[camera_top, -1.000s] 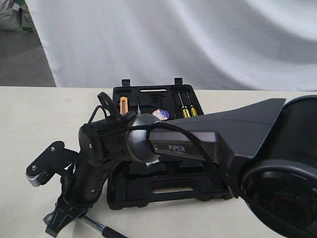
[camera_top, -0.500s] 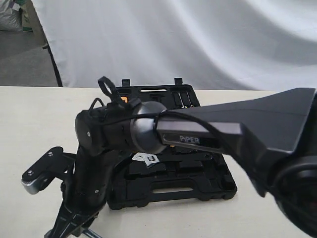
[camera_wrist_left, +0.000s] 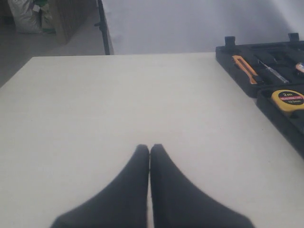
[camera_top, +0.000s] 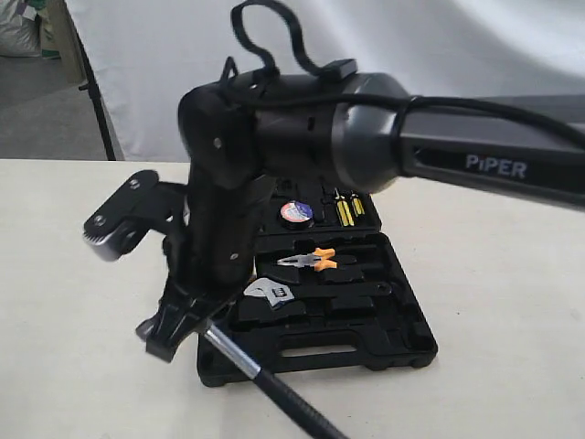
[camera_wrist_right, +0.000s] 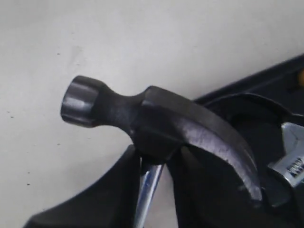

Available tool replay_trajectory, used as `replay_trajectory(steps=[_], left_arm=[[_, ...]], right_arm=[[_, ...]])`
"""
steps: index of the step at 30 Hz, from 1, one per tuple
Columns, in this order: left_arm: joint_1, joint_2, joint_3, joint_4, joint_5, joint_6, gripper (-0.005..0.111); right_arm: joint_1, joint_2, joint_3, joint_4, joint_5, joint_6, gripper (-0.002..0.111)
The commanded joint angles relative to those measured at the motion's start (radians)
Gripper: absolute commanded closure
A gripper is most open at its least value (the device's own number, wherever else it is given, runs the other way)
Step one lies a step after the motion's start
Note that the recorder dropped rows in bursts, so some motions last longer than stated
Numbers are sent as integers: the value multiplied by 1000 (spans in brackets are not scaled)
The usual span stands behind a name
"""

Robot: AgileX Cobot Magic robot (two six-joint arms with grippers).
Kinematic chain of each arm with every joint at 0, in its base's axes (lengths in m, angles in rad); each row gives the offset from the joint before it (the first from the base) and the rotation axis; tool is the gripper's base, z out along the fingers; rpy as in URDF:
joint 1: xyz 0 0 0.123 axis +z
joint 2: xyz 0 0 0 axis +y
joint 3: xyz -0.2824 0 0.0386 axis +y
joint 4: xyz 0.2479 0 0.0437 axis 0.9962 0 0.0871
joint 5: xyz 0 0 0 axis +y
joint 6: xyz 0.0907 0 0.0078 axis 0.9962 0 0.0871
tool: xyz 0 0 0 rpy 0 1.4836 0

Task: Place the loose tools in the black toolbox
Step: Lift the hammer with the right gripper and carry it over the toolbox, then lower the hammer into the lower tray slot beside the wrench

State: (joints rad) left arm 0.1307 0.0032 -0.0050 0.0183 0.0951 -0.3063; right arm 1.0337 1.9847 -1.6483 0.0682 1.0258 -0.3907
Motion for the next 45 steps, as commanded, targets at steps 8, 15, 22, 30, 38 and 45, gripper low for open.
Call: replay_trajectory(steps=[8, 15, 22, 30, 38, 45], left_arm=[[25, -3, -3, 4, -7, -5, 106], [25, -3, -3, 4, -7, -5, 106], [25, -3, -3, 4, -7, -5, 106], [25, -3, -3, 4, -7, -5, 106], [25, -3, -3, 4, -7, -5, 106], [25, -3, -3, 4, -7, -5, 106]], right_arm=[[-149, 1, -3, -31, -41, -180, 109], [-150, 106, -3, -52, -143, -247, 109], [-150, 109, -3, -77, -139, -149, 109], [-142, 91, -3, -292, -173, 316, 109], [-134, 132, -3, -381, -124, 461, 109], [-134, 139, -3, -381, -168, 481, 109]])
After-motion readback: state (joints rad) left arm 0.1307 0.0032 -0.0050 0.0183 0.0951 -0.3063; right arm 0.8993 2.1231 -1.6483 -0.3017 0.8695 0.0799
